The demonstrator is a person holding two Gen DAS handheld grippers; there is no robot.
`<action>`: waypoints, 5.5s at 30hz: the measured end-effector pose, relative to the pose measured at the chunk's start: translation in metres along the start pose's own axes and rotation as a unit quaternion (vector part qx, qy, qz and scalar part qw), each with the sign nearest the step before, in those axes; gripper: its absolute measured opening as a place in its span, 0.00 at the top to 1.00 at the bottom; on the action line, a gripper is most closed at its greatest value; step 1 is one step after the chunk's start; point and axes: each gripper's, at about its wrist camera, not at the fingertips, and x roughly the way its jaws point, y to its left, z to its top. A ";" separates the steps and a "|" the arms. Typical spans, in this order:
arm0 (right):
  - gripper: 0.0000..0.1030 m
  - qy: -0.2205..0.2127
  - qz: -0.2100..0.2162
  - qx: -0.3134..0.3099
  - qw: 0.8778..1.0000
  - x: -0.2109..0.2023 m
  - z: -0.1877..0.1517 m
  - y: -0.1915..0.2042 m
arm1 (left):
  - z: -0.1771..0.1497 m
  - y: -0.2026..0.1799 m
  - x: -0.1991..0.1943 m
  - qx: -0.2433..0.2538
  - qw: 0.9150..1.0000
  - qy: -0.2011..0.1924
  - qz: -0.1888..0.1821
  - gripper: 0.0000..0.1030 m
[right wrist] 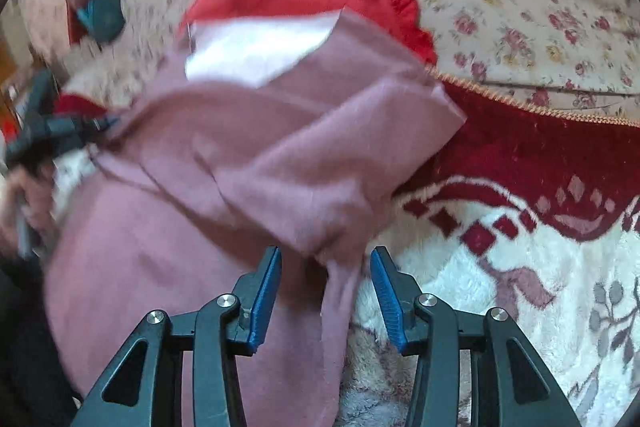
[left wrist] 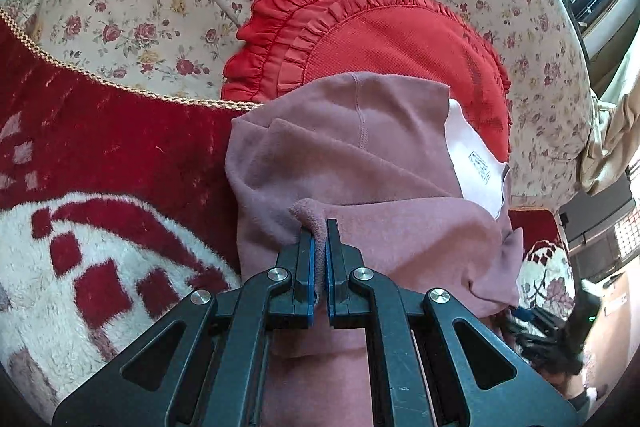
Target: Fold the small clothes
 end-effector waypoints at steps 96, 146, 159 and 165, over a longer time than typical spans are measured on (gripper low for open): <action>0.37 0.011 -0.040 0.081 0.996 0.013 0.018 0.031 | -0.044 -0.024 -0.001 0.088 0.996 0.027 -0.008 0.43; 0.37 -0.121 -0.021 0.110 0.986 -0.127 -0.059 0.064 | -0.065 -0.013 -0.108 0.083 0.996 -0.041 -0.017 0.44; 0.45 -0.001 -0.024 0.140 0.990 -0.142 -0.247 0.110 | -0.213 0.021 -0.162 0.104 0.988 0.113 0.013 0.44; 0.65 0.036 0.003 0.148 0.988 -0.122 -0.254 0.107 | -0.248 0.024 -0.154 0.090 0.986 0.132 0.048 0.44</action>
